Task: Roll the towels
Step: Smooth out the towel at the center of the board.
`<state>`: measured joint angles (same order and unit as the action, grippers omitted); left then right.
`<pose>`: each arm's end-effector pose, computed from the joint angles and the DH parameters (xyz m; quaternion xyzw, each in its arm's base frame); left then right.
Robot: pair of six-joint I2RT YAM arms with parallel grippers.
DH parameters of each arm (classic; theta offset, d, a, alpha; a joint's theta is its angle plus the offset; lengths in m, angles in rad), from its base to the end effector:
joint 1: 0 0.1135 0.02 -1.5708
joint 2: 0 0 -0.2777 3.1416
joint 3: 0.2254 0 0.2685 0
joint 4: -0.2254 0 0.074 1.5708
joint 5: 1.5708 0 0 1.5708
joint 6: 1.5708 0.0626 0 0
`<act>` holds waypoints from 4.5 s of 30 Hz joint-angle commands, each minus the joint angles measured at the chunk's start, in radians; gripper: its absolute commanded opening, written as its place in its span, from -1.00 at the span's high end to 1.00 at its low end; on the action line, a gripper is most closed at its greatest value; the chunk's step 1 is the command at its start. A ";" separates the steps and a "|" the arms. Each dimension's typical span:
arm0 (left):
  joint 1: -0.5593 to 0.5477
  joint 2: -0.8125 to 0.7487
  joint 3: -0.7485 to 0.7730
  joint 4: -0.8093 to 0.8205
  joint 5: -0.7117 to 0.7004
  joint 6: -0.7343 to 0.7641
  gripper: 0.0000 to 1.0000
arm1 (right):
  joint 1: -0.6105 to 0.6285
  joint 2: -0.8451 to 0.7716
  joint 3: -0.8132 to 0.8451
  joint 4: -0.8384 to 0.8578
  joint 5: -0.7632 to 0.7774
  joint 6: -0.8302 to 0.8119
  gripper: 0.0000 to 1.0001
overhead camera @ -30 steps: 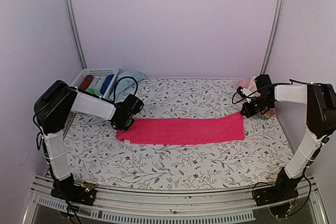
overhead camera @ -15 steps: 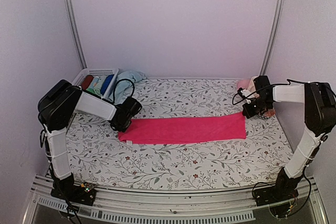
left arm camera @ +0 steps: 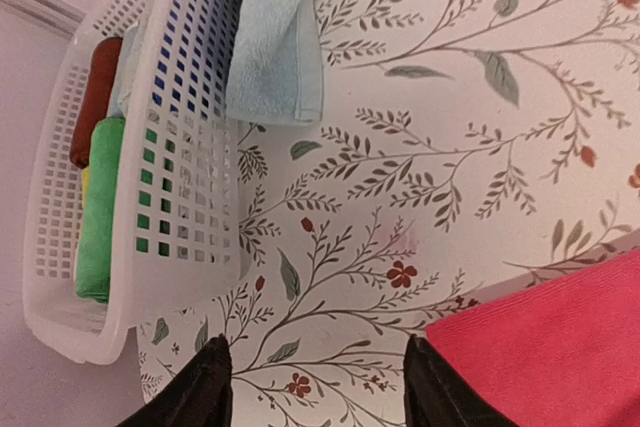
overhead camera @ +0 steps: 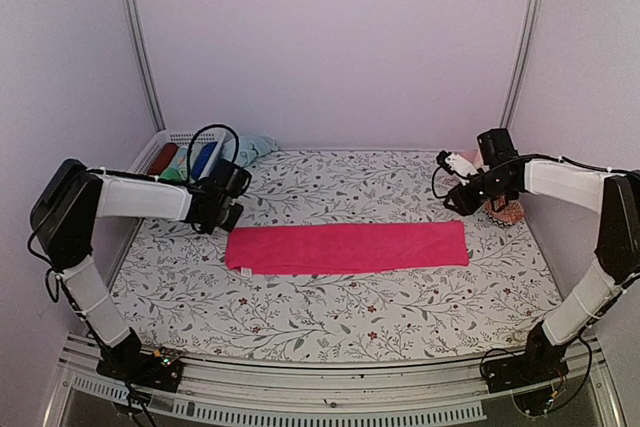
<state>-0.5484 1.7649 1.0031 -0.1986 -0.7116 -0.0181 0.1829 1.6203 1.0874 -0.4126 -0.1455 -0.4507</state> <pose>0.3404 -0.1601 0.1493 0.1333 0.8902 0.2403 0.3633 0.3614 0.0761 0.1994 -0.3169 0.8948 0.0276 0.3133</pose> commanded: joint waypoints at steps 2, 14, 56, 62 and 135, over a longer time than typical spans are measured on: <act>0.031 -0.042 0.012 -0.005 0.268 0.024 -0.14 | 0.195 -0.098 -0.012 -0.025 -0.161 -0.197 0.04; 0.176 -0.054 -0.018 -0.042 0.788 -0.100 0.13 | 0.570 0.199 0.187 -0.018 -0.127 -0.255 0.05; 0.154 0.028 -0.018 -0.015 0.727 -0.197 0.94 | 0.778 0.630 0.610 0.046 -0.039 -0.121 0.23; 0.152 0.022 -0.024 -0.005 0.732 -0.199 0.94 | 0.799 0.672 0.639 0.046 -0.030 -0.107 0.27; 0.110 0.083 -0.011 -0.011 0.676 -0.195 0.92 | 0.800 0.741 0.703 -0.034 -0.106 -0.059 0.84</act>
<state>-0.4225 1.8229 0.9794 -0.2085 -0.0158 -0.2150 0.9764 2.3447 1.7771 -0.4198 -0.2222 -0.5190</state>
